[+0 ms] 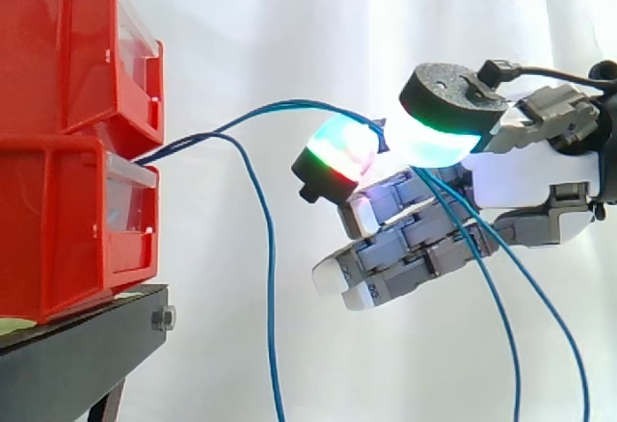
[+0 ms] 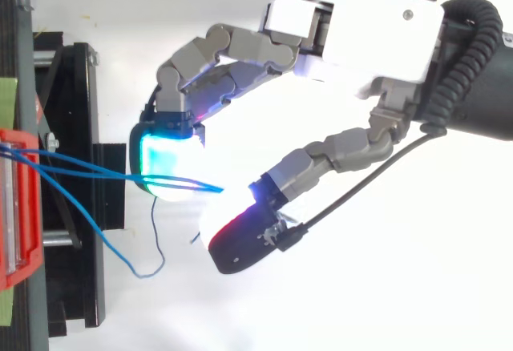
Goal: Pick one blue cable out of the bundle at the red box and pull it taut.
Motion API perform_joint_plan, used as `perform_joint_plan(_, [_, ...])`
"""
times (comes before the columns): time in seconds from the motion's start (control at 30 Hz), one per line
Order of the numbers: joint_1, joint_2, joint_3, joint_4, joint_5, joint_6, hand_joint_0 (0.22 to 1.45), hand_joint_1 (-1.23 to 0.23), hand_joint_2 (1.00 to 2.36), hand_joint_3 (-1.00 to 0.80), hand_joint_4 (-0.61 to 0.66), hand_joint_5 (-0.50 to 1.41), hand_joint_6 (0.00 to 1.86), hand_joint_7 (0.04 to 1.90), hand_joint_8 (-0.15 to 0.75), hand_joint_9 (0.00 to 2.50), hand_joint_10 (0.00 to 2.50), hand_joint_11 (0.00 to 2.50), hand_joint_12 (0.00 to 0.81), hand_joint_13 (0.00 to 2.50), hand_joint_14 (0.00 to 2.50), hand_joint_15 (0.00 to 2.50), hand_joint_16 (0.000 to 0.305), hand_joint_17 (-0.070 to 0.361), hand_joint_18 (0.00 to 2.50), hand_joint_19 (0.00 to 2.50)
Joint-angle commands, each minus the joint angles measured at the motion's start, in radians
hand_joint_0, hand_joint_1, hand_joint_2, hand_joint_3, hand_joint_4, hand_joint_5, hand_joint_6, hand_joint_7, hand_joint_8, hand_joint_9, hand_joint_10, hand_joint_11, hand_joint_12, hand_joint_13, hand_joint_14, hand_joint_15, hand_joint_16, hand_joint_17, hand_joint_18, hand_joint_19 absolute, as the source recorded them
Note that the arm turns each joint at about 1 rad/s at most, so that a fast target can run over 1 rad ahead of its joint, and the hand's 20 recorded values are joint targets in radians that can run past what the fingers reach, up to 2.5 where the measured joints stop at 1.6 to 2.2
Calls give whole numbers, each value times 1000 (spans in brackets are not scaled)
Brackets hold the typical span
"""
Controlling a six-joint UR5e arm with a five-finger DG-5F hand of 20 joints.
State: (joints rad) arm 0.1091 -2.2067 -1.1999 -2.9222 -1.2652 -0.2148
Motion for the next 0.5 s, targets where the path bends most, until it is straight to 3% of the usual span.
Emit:
perform_joint_plan(0.0, [0, -1, -1, 0, 1, 0, 536, -1013, 1000, -500, -68, -260, 943, 878, 169, 739, 6, 1052, 359, 534, 10, 298, 49, 111, 472, 0])
perform_joint_plan(0.47, [0, -1, 0, -2, 1, 0, 550, -771, 1000, -500, -31, -240, 914, 857, 206, 790, 8, 1070, 376, 531, 12, 322, 52, 116, 439, 79])
